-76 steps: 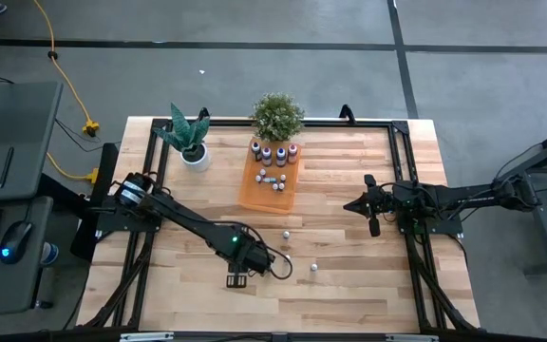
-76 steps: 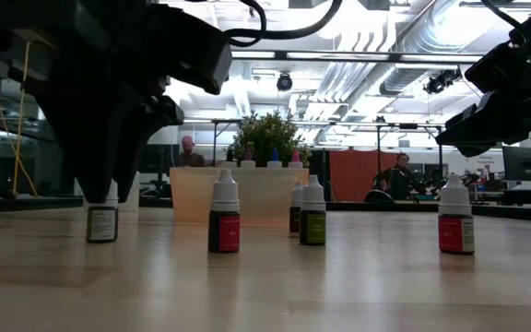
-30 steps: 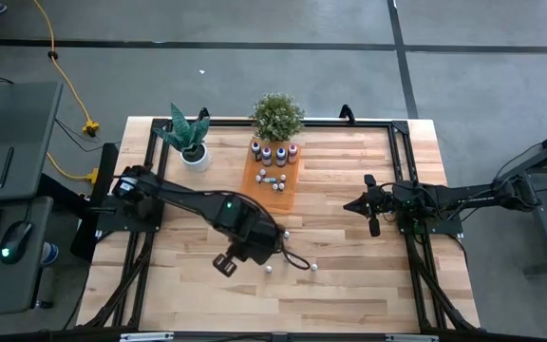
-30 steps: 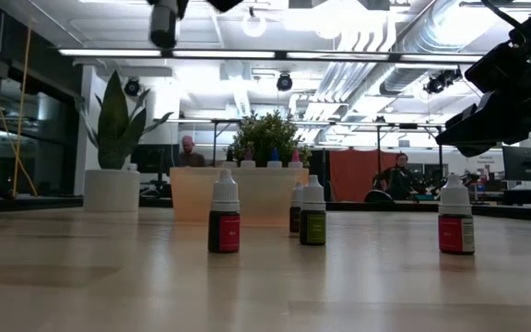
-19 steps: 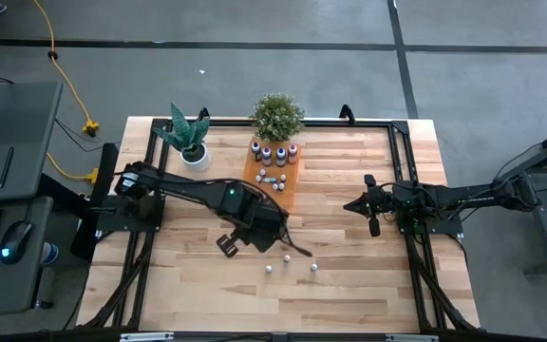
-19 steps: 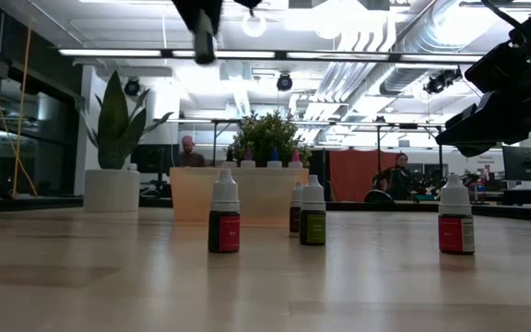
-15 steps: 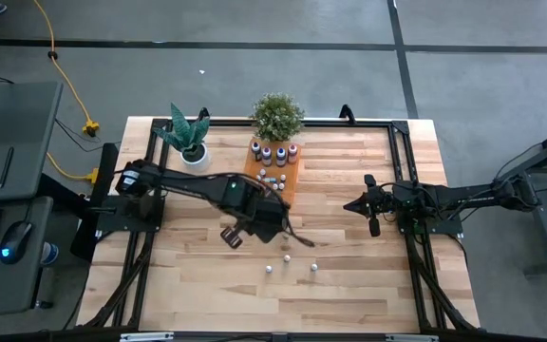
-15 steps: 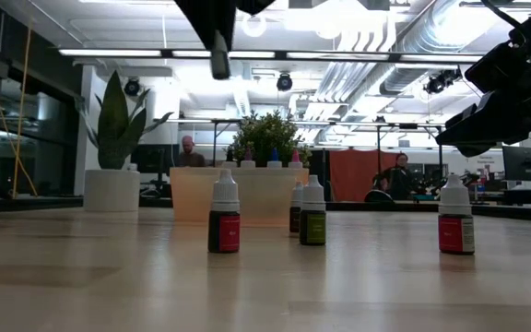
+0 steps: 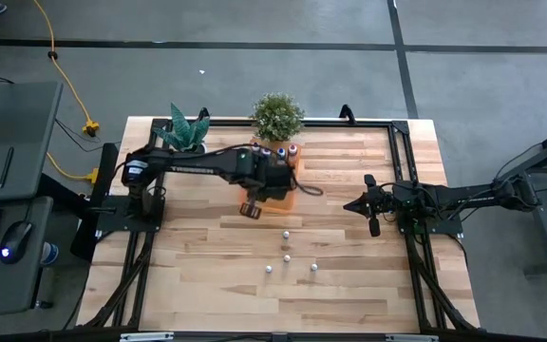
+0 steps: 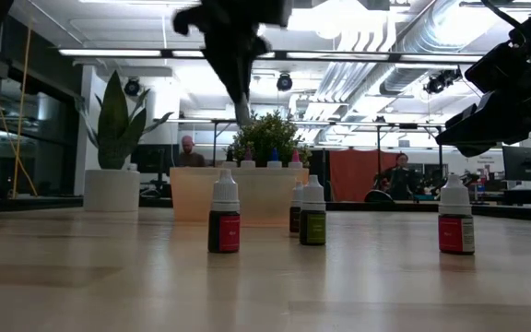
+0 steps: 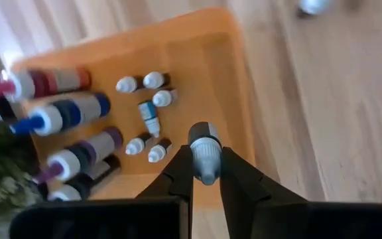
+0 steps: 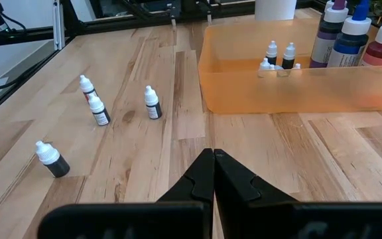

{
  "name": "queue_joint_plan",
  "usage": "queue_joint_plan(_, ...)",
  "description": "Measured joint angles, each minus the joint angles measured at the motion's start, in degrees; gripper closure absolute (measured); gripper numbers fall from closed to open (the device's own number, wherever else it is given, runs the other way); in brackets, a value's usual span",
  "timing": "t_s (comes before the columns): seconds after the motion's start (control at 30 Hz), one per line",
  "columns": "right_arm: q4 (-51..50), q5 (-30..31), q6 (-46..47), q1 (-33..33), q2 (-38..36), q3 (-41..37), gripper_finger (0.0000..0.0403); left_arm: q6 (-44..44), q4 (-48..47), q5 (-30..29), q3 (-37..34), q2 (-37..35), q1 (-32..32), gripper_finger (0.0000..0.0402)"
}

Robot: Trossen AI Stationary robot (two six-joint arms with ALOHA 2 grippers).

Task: Pick & Place food coloring
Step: Put the small black food coloring bottle into the orange bin

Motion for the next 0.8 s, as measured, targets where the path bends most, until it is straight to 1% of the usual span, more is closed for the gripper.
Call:
queue_joint_plan(0.1,0.0,0.0,0.0,0.0,0.0,0.0,0.0402,-7.4,3.9,0.3,-3.3,0.0,2.0,0.0360)
queue_joint_plan(0.27,0.0,0.0,0.0,0.0,0.0,0.0,0.0402,-23.4,9.6,0.5,-9.1,0.0,5.0,0.0357)
queue_joint_plan(0.43,0.0,0.0,0.0,0.0,0.0,0.0,0.0402,-34.6,14.4,0.6,-15.1,0.0,7.1,0.0355)
queue_joint_plan(0.5,0.0,0.0,0.0,0.0,0.0,0.0,0.0402,-37.2,17.5,0.7,-17.2,0.0,7.5,0.0355)
queue_joint_plan(0.67,0.0,0.0,0.0,0.0,0.0,0.0,0.0402,-40.5,23.1,1.4,-21.4,0.0,8.3,0.0354)
queue_joint_plan(0.8,0.0,0.0,0.0,0.0,0.0,0.0,0.0402,-40.8,25.9,1.1,-24.1,0.1,8.8,0.0354)
